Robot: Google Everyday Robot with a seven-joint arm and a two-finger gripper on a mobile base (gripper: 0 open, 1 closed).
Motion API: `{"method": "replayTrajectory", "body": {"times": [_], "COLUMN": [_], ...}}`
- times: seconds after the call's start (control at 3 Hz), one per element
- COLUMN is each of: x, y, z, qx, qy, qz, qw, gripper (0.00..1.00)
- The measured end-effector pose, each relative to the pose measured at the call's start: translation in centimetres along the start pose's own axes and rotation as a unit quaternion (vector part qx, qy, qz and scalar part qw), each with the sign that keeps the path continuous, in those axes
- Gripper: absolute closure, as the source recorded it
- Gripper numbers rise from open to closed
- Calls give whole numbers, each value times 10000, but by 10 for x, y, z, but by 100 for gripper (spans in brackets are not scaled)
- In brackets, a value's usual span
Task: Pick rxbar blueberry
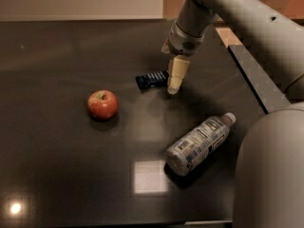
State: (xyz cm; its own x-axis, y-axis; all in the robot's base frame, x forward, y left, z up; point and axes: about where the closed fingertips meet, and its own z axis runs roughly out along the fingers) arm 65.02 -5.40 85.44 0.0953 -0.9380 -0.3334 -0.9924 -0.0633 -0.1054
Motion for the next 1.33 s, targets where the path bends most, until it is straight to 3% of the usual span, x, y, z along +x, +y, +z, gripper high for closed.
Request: {"method": "replayTrajectory", "body": {"times": [1.0, 1.33], "x": [-3, 0], "y": [-10, -6], "z": [24, 31], "qx": [-265, -392], "qy": [242, 363], "qz": [-216, -310], "qw": [9991, 9981], "gripper": [0, 18]}}
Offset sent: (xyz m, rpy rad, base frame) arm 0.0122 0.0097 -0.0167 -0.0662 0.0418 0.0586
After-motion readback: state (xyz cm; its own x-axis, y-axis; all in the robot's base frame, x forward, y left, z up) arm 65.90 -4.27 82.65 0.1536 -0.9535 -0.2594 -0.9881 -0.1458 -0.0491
